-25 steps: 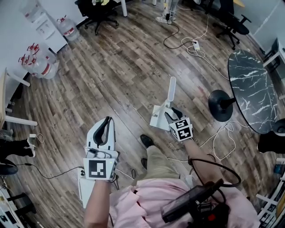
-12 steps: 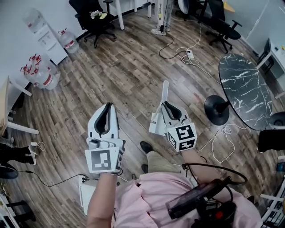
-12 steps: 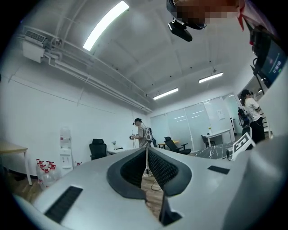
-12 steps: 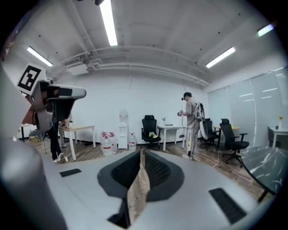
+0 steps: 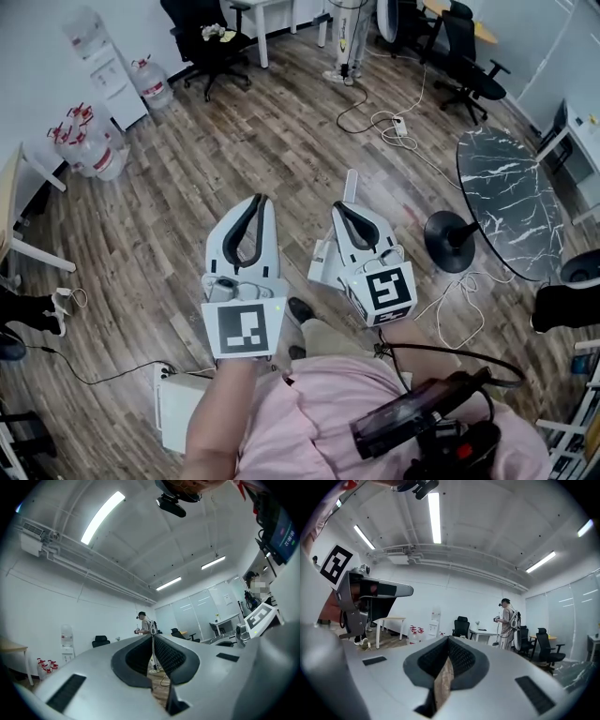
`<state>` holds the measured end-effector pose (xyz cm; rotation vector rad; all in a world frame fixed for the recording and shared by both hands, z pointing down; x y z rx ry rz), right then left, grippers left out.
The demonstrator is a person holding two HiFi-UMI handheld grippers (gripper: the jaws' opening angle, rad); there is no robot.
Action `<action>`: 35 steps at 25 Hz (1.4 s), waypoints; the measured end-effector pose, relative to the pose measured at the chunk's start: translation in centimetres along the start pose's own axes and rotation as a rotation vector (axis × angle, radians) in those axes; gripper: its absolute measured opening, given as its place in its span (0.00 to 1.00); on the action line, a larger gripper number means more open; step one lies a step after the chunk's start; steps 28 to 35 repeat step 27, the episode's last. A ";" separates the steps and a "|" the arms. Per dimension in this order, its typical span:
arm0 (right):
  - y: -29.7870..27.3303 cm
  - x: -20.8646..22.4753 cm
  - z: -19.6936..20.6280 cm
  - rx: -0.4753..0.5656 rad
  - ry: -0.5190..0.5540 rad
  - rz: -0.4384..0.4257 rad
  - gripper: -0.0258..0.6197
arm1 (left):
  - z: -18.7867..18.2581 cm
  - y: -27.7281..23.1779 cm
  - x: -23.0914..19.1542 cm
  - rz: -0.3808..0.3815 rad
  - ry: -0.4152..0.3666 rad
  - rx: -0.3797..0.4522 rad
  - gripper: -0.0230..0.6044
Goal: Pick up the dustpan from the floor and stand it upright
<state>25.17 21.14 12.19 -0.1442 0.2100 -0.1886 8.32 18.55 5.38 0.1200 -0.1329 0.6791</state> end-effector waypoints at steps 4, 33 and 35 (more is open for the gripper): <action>0.3 -0.4 -0.5 0.005 0.024 0.007 0.04 | 0.2 0.4 0.2 0.000 0.017 -0.006 0.07; 1.0 0.1 -1.9 0.063 0.029 -0.015 0.04 | -1.1 0.8 1.4 -0.018 -0.025 0.017 0.07; 1.0 0.1 -1.9 0.063 0.029 -0.015 0.04 | -1.1 0.8 1.4 -0.018 -0.025 0.017 0.07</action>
Point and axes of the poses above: the fingertips, and each gripper's own axes: y backward along the fingers, x to its right, z out of its underside, the point moved 7 cm from there along y, backward along the fingers, and after that the axes turned 7 degrees about -x, right-handed, at the moved point
